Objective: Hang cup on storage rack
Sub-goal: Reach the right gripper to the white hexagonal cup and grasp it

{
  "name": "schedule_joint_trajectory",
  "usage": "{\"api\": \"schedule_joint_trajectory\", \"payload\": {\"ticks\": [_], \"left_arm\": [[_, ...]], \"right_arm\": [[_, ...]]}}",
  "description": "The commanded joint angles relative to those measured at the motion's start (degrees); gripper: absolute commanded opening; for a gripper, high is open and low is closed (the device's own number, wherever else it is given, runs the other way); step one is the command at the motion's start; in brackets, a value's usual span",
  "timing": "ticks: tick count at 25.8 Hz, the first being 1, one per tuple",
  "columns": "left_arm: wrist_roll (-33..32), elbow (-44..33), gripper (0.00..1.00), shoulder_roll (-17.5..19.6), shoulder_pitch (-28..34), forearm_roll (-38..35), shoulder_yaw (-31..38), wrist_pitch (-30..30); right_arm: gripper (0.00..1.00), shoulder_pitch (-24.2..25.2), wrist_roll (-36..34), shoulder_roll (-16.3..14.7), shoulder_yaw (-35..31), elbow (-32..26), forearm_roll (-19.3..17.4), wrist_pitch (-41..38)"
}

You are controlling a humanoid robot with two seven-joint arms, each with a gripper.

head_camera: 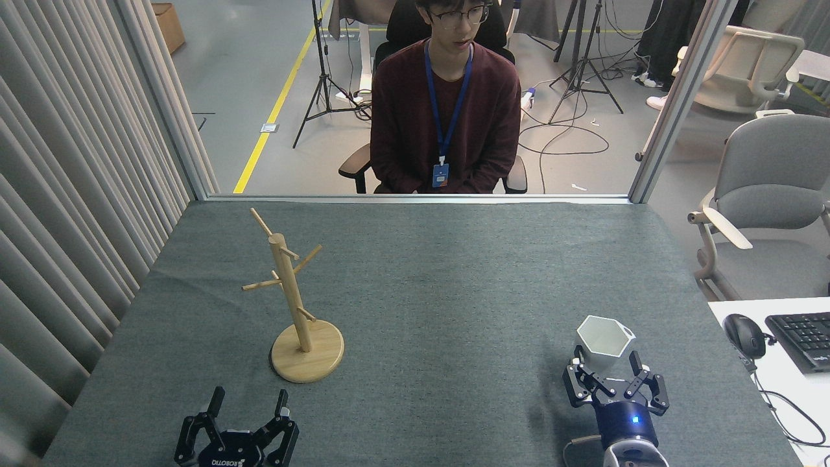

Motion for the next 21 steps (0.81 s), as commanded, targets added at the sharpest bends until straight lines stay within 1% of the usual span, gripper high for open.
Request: {"api": "schedule_joint_trajectory", "payload": {"ticks": [1,7,13,15,17,19,21], "left_arm": [[0.05,0.09,0.99,0.02,0.02,0.00,0.03,-0.08],[0.05,0.09,0.99,0.10,-0.42,0.00,0.03,-0.08],[0.13,0.09,0.99,0.28,-0.25,0.00,0.03,-0.08],[0.13,0.09,0.99,0.28,-0.25,-0.09,0.03,-0.08],[0.13,0.09,0.99,0.19,-0.25,0.00,0.03,-0.08],[0.13,0.09,0.99,0.19,-0.25,0.00,0.03,-0.08],[0.13,0.09,0.99,0.19,-0.34,0.00,0.03,-0.08]], "right_arm": [[0.98,-1.31,-0.02,0.29,0.31,1.75,-0.03,0.38],[0.99,-3.25,-0.02,0.29,0.31,3.25,-0.03,0.38],[0.98,-3.51,-1.25,0.55,0.23,3.86,-0.03,0.47],[0.96,-3.42,-1.69,0.55,0.23,3.86,-0.03,0.47],[0.83,-3.34,-1.78,0.46,0.23,3.77,0.06,0.38],[0.71,-3.07,-1.87,0.38,0.23,3.51,0.06,0.21],[0.67,-2.72,-1.87,0.29,0.23,3.16,-0.03,0.21]]}}
